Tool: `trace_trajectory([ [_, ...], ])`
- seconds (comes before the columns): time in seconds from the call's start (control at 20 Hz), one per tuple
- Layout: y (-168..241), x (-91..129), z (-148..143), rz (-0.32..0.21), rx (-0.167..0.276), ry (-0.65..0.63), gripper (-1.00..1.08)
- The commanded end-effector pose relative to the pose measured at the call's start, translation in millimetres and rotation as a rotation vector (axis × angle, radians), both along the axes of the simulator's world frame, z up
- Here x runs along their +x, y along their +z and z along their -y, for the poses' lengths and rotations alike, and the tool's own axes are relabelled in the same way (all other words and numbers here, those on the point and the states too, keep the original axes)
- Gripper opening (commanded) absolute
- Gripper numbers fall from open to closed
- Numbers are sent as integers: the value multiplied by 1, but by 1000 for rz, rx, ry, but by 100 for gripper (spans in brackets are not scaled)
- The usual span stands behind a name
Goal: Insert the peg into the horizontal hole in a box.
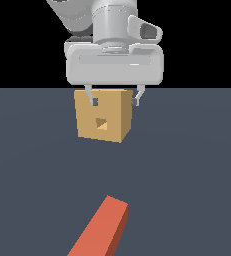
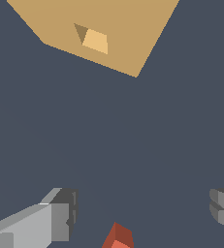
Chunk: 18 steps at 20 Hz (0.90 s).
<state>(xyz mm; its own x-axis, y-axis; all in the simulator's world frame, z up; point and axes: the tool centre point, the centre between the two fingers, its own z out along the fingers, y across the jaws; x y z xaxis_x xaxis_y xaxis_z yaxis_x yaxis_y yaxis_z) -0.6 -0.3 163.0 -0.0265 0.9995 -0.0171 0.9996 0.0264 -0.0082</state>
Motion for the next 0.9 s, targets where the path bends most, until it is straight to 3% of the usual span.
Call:
trace_trajectory([
  [0.0, 0, 0, 0, 0, 0, 0, 100],
  [0.2, -3, 0, 11, 1, 0, -18, 100],
  [0.4, -14, 0, 43, 2, 1, -72, 100],
  [0.85, -58, -21, 176, 8, 5, -302, 100],
])
